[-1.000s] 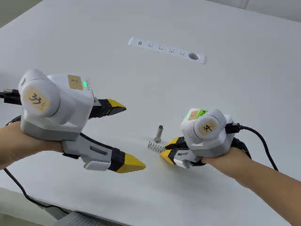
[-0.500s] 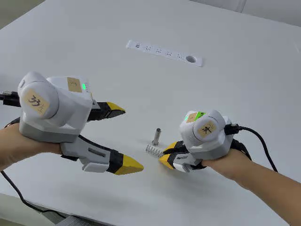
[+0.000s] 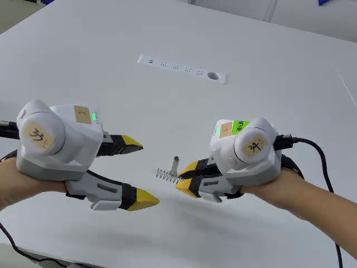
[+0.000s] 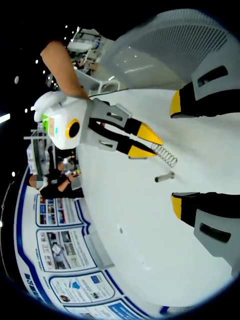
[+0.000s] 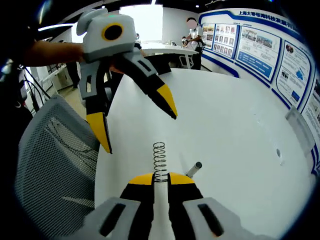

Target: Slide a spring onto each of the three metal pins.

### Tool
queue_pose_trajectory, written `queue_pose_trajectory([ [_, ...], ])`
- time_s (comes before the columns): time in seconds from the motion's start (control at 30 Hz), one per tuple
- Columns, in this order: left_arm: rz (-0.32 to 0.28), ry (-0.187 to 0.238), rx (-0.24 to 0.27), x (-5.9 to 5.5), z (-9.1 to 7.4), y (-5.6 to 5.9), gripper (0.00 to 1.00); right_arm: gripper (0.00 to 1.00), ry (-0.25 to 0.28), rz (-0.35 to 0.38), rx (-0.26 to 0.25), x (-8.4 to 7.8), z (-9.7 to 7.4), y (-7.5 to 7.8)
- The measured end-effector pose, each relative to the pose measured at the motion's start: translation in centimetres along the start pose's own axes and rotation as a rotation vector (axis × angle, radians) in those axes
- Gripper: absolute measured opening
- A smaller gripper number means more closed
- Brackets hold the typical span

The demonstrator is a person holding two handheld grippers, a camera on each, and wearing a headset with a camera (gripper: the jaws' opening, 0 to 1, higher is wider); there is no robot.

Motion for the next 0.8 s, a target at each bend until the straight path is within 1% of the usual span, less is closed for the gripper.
queue_pose_trajectory([
  [0.13, 0.005, 0.009, -0.019, 0.2, 0.2, 0.4, 0.56, 0.10, 0.003, -0.059, 0.018, 0.8, -0.7, -1.0],
  [0.33, 0.032, 0.000, -0.054, 0.4, 0.6, 1.2, 0.45, 0.10, 0.003, -0.121, 0.034, 1.4, -1.5, -2.1],
  [0.47, 0.035, 0.005, -0.066, 0.6, 0.6, 1.3, 0.39, 0.10, -0.004, -0.140, 0.035, 1.3, -1.7, -2.4],
  [0.67, 0.064, -0.009, -0.094, 0.9, 0.6, 1.7, 0.26, 0.10, 0.012, -0.156, 0.040, 1.6, -2.1, -2.8],
  [0.8, 0.079, -0.008, -0.100, 1.2, 0.6, 1.7, 0.21, 0.10, 0.011, -0.177, 0.044, 1.7, -2.2, -3.0],
])
Point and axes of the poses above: the centre of the closed fingertips' face, and the gripper's own axes: z roughly forward along the fingers, y roughly to its right, x roughly out of its top, the point moved 9 cm from there along -z, roughly backward along the fingers, and after that the axes turned 5 degrees about z, right-handed, at the moved point
